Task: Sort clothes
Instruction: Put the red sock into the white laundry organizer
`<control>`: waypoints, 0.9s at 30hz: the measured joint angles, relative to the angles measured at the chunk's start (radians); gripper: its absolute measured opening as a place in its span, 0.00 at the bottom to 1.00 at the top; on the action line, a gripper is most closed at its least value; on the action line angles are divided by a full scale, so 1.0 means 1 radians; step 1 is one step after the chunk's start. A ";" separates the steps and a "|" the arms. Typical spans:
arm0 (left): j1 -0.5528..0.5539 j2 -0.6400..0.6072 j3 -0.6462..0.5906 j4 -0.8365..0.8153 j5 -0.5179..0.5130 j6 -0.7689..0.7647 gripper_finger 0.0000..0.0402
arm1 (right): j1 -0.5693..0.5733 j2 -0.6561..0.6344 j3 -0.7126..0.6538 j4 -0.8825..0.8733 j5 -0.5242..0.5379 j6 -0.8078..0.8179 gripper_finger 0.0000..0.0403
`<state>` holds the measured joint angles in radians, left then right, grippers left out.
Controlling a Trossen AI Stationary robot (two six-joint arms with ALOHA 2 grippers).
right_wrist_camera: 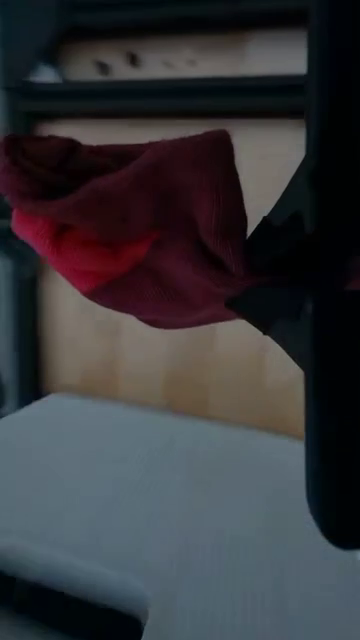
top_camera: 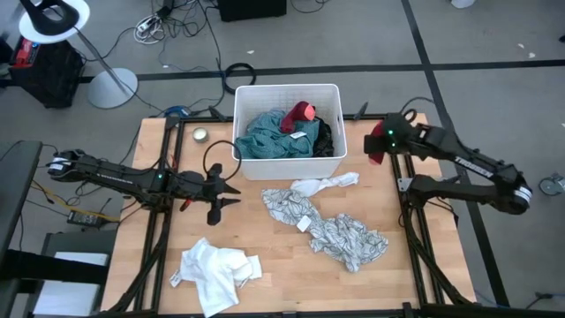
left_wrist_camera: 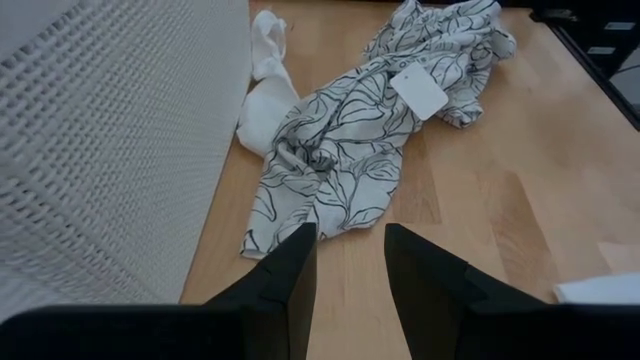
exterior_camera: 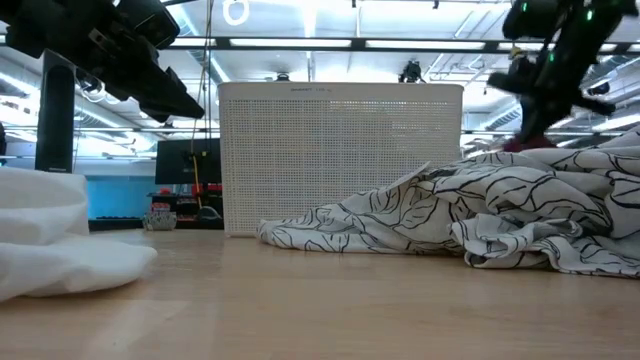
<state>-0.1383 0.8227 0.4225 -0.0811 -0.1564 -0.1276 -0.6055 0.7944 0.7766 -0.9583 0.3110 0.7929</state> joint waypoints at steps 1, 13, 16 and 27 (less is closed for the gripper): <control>0.000 0.000 0.000 0.000 -0.003 0.000 0.31 | 0.014 0.001 0.035 -0.019 0.018 0.000 0.01; 0.000 0.000 0.000 0.000 -0.003 0.000 0.31 | 0.228 0.133 0.416 -0.074 0.179 -0.022 0.01; 0.000 0.000 0.000 0.000 -0.003 0.000 0.31 | 0.282 0.207 0.475 -0.055 0.195 -0.039 0.01; 0.000 0.000 0.000 0.000 -0.002 0.000 0.31 | 0.351 0.527 0.708 0.168 0.166 -0.198 0.01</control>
<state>-0.1383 0.8230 0.4225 -0.0811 -0.1589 -0.1277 -0.2543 1.3210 1.4844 -0.7899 0.4767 0.5947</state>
